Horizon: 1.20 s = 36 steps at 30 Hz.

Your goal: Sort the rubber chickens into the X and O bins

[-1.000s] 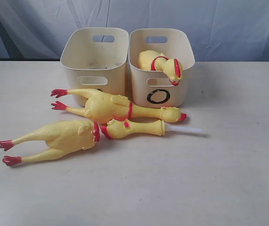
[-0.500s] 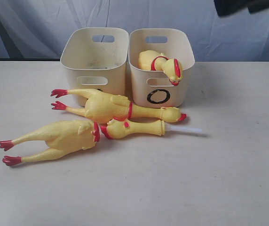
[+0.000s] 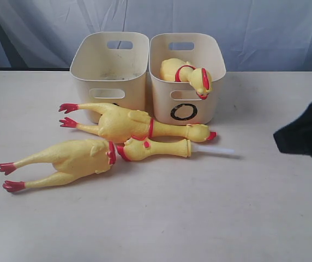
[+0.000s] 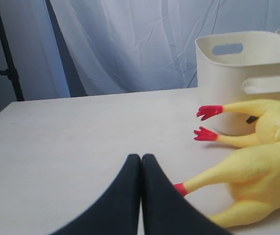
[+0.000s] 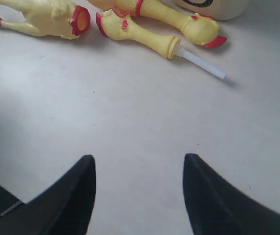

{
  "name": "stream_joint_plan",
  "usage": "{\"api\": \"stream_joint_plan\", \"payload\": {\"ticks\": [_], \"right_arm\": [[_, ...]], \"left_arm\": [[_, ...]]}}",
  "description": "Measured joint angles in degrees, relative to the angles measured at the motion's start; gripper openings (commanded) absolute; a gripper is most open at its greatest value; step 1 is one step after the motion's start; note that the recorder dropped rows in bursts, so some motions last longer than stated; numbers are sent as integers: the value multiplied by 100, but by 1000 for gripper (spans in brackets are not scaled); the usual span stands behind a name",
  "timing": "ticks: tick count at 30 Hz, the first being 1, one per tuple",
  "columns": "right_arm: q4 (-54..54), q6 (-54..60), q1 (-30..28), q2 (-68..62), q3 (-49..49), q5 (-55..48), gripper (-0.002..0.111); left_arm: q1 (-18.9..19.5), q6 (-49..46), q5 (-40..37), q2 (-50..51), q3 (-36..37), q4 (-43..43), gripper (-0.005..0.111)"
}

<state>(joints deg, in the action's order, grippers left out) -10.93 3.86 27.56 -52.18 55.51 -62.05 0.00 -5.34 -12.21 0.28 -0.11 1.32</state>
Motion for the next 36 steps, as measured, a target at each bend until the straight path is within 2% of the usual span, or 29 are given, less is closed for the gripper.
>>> {"api": "stream_joint_plan", "payload": {"ticks": [6,11,21,33,35,36], "right_arm": [[0,15,0,740,-1186,561,51],[0,15,0,1430,-1966,831,51],[-269,29,0,2776,-2709,1262,51],[-297,29,0,3351,-2707,1388,51],[-297,29,0,3351,-2707,1388,51],[-297,29,0,3351,-2707,1388,51]], "left_arm": [[0,0,483,0,0,1642,0],[0,0,714,0,0,2664,0],[0,21,925,0,0,4687,0],[0,-422,-102,68,-1118,4385,1],[0,-892,-423,350,-1462,4385,11],[0,-1062,-523,484,-1565,4385,21]]}}
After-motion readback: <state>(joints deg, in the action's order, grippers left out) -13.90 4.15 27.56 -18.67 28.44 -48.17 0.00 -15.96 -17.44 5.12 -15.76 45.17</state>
